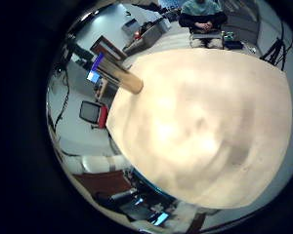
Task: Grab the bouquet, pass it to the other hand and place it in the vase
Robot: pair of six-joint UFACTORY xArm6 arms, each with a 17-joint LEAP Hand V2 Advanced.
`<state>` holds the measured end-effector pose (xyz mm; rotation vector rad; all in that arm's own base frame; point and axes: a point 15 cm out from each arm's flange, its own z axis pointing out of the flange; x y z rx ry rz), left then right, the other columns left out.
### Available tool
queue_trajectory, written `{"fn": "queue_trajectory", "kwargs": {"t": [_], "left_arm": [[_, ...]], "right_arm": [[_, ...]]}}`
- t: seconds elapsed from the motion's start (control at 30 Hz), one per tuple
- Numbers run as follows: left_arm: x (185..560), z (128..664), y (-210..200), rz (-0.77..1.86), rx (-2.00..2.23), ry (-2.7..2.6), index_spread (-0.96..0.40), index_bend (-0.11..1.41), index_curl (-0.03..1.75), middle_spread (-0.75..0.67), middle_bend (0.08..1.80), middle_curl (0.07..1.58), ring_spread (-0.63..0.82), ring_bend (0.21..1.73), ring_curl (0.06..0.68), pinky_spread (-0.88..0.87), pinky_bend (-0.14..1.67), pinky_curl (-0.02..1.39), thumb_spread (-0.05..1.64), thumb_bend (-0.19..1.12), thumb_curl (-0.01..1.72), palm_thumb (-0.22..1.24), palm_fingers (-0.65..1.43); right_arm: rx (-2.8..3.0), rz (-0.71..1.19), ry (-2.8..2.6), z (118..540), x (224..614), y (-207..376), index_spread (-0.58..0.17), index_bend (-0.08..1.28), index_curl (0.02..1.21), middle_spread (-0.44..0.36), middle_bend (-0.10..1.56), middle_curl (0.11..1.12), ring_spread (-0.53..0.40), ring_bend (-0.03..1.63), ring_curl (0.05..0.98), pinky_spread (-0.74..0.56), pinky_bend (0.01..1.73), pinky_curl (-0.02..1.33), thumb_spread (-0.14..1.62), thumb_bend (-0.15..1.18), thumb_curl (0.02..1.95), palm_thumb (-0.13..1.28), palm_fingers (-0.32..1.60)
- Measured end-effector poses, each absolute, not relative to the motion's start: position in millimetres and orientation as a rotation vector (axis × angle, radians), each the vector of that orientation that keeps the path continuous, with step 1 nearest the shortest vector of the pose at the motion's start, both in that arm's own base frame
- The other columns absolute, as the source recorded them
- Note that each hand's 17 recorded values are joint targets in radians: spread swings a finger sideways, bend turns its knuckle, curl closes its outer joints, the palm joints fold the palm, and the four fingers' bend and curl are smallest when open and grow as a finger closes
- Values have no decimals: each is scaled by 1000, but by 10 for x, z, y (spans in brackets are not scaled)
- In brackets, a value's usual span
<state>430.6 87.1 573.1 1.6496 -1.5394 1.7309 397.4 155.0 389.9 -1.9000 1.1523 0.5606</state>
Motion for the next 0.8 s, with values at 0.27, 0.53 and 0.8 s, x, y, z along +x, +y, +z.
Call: {"fn": "queue_trajectory", "kwargs": {"t": [0.27, 0.53, 0.8], "left_arm": [[4381, 5525, 940, 1729, 1663, -1502, -361, 183, 1717, -462, 1174, 877, -419, 1406, 551, -615, 1037, 844, 234, -21, 947, 1120, 1083], [4437, 5338, 935, 1703, 1654, -1487, -335, 180, 1729, -467, 1175, 881, -419, 1410, 552, -617, 1038, 848, 241, -21, 946, 1118, 1078], [4595, 5144, 1073, 1744, 1675, -1452, -302, 157, 1740, -464, 1152, 876, -427, 1382, 538, -635, 1031, 825, 387, -42, 899, 972, 1054]], "right_arm": [[-1899, 561, 1154, 3893, 3977, 1549, -327, 184, 319, 149, 175, 263, 207, 372, 237, 427, 427, 288, 982, -27, 357, 607, 150], [-1900, 569, 1158, 3863, 3983, 1547, -329, 182, 324, 143, 181, 264, 206, 364, 236, 427, 413, 286, 982, -27, 357, 606, 164], [-1899, 570, 1159, 3855, 3992, 1540, -328, 186, 327, 141, 177, 265, 207, 348, 233, 428, 391, 284, 982, -28, 353, 608, 181]]}}
